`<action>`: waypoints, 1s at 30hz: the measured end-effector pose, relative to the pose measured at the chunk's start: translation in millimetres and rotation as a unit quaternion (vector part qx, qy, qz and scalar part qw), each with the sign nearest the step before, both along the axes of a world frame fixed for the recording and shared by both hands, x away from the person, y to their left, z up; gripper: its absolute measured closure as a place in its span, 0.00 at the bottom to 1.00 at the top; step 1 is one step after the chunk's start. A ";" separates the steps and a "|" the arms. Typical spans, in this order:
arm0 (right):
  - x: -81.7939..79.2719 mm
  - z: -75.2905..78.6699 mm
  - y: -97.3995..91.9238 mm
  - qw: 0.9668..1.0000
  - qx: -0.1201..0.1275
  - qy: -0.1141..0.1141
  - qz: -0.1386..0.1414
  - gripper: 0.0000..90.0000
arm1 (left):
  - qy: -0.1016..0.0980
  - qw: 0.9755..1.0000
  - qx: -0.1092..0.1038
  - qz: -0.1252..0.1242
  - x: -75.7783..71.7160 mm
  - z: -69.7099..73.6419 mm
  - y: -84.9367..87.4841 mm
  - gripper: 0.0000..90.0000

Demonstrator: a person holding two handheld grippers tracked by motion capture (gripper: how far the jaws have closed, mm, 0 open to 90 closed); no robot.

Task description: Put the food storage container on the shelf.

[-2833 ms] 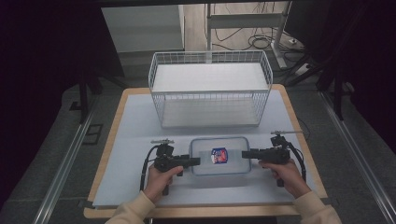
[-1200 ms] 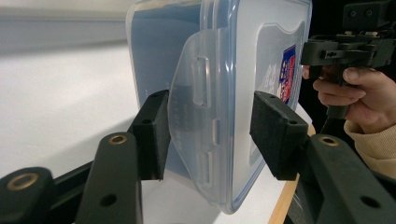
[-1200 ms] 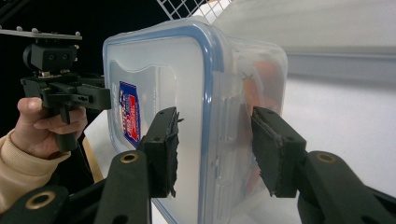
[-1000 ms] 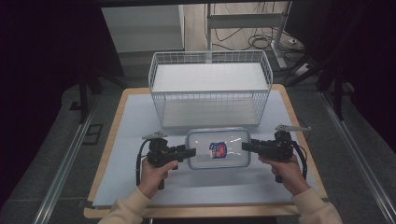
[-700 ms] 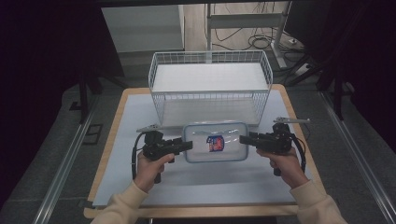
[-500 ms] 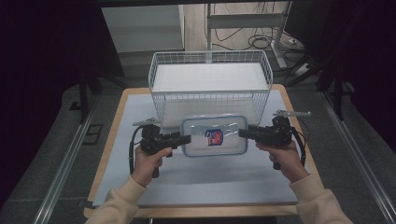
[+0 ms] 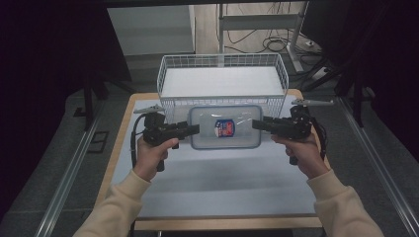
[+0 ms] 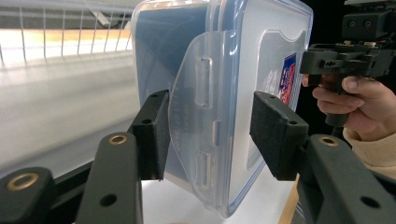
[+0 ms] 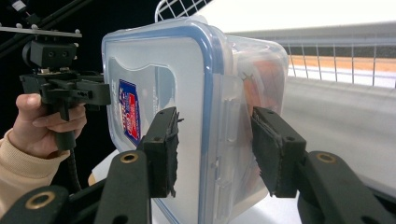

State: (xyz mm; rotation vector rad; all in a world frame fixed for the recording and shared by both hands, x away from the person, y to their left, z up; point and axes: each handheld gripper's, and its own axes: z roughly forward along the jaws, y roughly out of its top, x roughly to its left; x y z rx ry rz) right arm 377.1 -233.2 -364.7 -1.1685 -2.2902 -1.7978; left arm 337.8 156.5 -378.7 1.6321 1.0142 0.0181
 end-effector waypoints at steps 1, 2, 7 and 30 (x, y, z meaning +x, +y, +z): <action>1.1 3.1 0.2 1.000 0.001 0.000 -0.001 0.59 | 0.000 1.000 -0.001 0.000 1.8 2.8 0.2 0.55; 2.8 5.8 0.3 1.000 0.001 -0.005 -0.001 0.59 | -0.001 1.000 -0.003 -0.001 3.7 5.4 0.5 0.55; 9.9 22.1 1.8 1.000 0.003 -0.010 -0.003 0.59 | -0.004 1.000 -0.007 -0.001 10.7 16.8 1.8 0.55; 80.5 76.4 17.9 1.000 -0.009 -0.009 -0.012 0.59 | -0.004 1.000 -0.022 -0.007 90.8 60.1 18.5 0.55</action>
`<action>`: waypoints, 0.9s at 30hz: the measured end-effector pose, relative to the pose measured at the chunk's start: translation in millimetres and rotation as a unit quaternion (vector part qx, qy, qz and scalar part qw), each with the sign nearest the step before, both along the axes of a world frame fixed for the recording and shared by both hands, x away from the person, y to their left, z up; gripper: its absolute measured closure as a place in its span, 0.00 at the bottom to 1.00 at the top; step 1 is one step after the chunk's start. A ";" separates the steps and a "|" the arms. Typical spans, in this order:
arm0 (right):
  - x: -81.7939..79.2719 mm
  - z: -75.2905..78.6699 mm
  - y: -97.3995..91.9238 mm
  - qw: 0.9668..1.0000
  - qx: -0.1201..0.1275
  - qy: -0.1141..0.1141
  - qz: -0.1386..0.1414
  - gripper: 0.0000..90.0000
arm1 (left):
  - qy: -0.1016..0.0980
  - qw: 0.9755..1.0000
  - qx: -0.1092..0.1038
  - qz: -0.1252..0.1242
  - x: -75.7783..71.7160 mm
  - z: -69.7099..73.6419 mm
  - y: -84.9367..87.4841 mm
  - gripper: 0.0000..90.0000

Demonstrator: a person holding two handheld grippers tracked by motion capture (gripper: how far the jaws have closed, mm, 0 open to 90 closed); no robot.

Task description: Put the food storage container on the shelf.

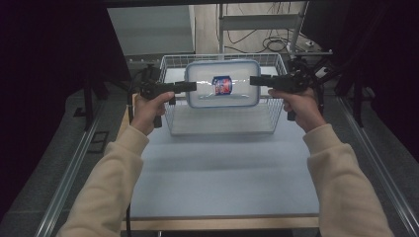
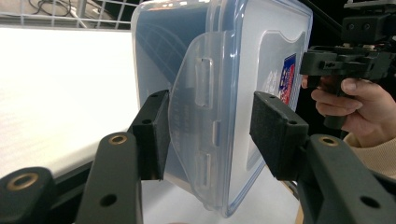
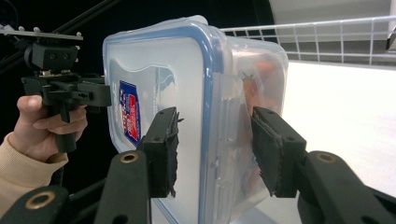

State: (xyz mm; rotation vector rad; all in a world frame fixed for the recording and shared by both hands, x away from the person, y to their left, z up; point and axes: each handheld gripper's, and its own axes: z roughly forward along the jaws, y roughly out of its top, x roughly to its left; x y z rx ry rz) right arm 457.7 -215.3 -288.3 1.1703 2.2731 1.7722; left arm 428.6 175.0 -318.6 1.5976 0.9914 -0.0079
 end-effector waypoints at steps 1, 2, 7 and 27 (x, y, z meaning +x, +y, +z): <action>4.0 -0.1 0.3 1.000 -0.001 0.002 0.000 0.59 | 0.003 1.000 0.000 0.001 3.2 0.3 0.3 0.55; 7.9 -0.5 0.6 1.000 0.001 0.004 0.000 0.59 | 0.004 1.000 -0.001 0.002 6.4 0.6 0.4 0.55; 22.8 -4.2 0.8 1.000 0.009 0.016 -0.002 0.59 | 0.009 1.000 0.000 0.005 20.3 1.8 1.2 0.55; 55.4 -5.2 0.7 0.998 0.008 0.058 -0.024 0.58 | 0.052 0.998 -0.022 0.011 56.6 -3.4 1.5 0.55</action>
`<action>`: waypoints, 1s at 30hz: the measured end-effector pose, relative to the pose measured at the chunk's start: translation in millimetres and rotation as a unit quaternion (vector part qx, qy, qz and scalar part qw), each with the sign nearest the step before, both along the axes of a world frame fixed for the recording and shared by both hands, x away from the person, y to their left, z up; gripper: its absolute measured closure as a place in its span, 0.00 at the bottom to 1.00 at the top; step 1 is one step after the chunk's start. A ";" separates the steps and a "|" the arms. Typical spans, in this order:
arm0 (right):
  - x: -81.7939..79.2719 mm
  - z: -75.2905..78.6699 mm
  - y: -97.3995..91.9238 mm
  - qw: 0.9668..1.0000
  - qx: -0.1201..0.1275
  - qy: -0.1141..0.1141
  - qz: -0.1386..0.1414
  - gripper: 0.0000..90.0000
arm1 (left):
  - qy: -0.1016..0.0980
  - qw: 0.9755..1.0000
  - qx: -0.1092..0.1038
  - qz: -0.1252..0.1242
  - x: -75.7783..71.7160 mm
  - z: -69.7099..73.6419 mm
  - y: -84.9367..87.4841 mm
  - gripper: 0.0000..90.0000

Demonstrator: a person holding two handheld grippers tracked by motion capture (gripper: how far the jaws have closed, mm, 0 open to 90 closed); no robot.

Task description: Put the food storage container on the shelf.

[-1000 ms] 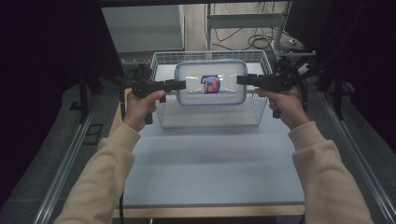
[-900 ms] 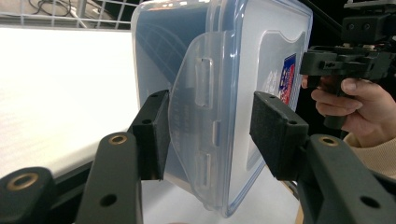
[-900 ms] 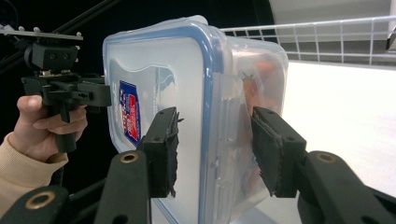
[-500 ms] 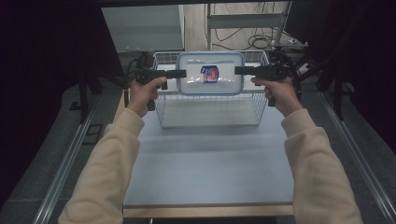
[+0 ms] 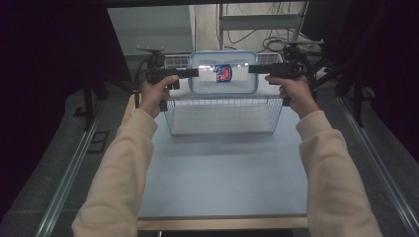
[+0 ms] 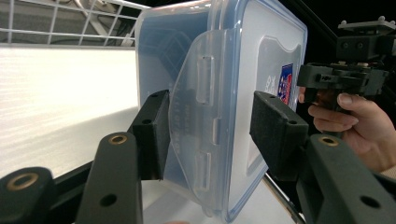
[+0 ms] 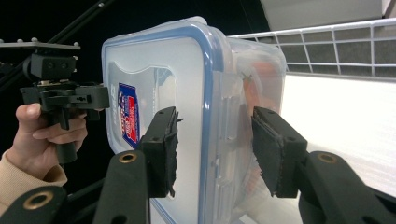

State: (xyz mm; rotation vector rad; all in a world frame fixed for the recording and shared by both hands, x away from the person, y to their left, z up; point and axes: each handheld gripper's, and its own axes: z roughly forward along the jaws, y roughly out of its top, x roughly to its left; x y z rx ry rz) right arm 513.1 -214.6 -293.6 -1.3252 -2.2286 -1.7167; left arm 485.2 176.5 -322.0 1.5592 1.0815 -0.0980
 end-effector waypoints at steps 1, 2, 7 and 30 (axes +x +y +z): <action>1.3 0.5 0.5 1.000 0.001 0.005 -0.002 0.58 | 0.003 1.000 -0.002 0.002 1.8 0.1 0.1 0.55; 3.0 0.4 0.9 1.000 0.002 0.007 -0.005 0.58 | 0.008 1.000 -0.005 0.003 3.5 0.1 0.4 0.55; 8.6 -0.4 1.8 1.000 0.006 0.019 -0.016 0.57 | 0.021 1.000 -0.013 0.012 9.1 -0.8 0.2 0.54; 17.2 -6.5 11.0 0.996 -0.018 0.026 -0.078 0.55 | 0.038 0.997 0.018 0.058 26.9 -5.3 -7.4 0.42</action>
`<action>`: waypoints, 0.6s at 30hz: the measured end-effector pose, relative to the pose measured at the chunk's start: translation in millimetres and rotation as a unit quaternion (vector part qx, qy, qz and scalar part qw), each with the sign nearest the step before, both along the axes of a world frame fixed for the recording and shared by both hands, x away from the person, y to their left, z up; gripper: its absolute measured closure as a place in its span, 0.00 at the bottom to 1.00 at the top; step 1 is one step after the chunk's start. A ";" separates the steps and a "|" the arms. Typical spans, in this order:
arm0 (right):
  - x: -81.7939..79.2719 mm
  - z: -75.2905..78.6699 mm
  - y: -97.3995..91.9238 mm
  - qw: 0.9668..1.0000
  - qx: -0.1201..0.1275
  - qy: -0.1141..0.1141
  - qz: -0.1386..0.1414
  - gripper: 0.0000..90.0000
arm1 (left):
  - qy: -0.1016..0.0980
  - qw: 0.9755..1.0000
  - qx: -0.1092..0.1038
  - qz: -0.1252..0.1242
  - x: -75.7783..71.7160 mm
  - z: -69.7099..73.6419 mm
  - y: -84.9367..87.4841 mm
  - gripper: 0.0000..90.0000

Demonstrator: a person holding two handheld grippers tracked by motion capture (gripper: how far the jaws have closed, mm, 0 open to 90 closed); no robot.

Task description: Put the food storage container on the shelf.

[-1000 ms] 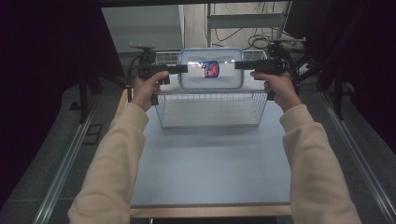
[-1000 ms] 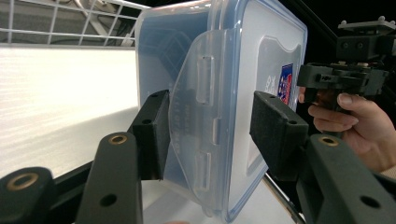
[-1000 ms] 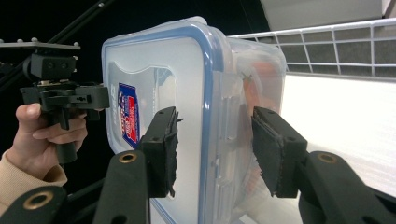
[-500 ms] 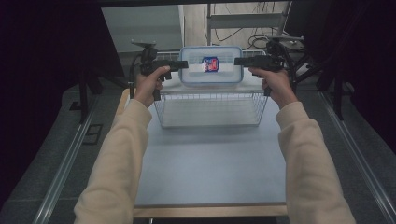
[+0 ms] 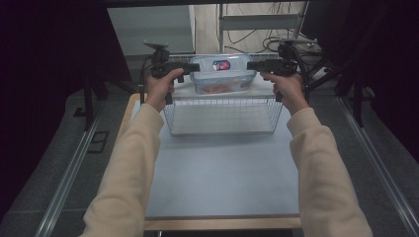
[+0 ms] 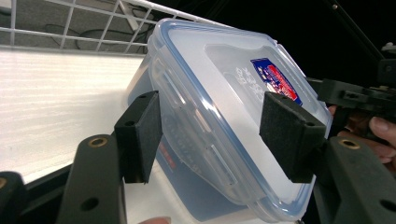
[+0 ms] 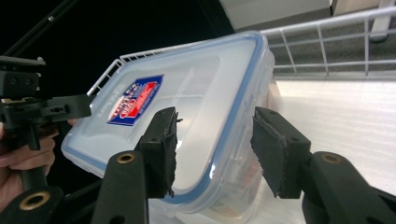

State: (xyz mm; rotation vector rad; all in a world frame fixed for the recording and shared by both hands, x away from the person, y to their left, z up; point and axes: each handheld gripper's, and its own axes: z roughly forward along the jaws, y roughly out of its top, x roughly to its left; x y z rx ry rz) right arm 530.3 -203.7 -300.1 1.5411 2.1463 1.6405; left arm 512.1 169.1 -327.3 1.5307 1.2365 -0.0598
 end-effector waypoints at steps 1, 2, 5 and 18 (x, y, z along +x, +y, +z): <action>-2.0 2.1 -1.5 1.000 0.001 -0.003 0.000 0.55 | -0.008 1.000 0.002 0.003 -2.0 1.1 -0.8 0.41; -3.3 2.9 -2.0 1.000 0.002 -0.006 0.001 0.55 | -0.013 1.000 0.002 0.004 -3.2 2.0 -0.9 0.39; -8.8 5.6 -3.6 1.000 0.000 -0.016 0.005 0.53 | -0.027 1.000 -0.005 0.008 -9.3 7.4 0.1 0.36; -46.7 11.8 -9.8 0.996 -0.023 -0.071 0.043 0.46 | -0.071 0.997 0.024 -0.008 -57.5 17.7 5.5 0.31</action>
